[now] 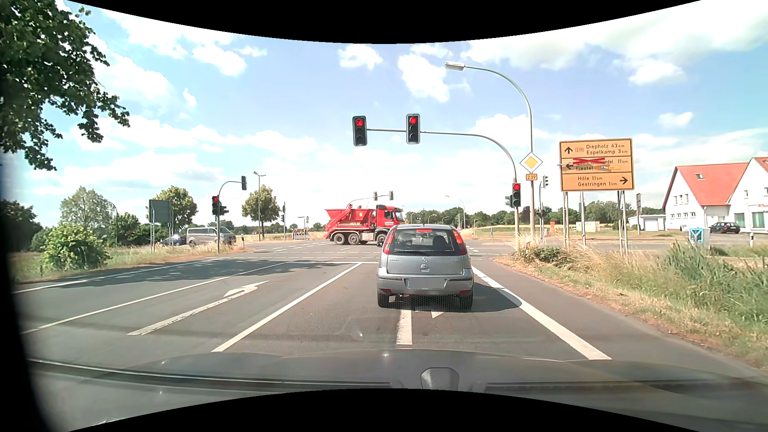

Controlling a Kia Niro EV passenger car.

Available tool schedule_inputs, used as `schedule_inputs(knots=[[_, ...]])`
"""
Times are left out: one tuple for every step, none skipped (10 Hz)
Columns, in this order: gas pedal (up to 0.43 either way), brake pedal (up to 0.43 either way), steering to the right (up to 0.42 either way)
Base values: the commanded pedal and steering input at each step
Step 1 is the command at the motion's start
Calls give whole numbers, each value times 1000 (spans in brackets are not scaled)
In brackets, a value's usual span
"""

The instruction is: Follow the waypoints while adhering to traffic rules and regulations

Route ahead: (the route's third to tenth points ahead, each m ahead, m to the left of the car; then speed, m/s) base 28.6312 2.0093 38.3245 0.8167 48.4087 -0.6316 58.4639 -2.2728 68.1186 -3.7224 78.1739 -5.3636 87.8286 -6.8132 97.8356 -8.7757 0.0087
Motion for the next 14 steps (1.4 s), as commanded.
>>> schedule_inputs(knots=[[0, 6, 8], [0, 6, 8], [0, 6, 8], [0, 6, 7], [0, 6, 8], [0, 6, 8], [0, 6, 7], [0, 6, 8], [0, 6, 8], [0, 6, 8], [0, 6, 8], [0, 6, 7], [0, 6, 8], [0, 6, 8]])
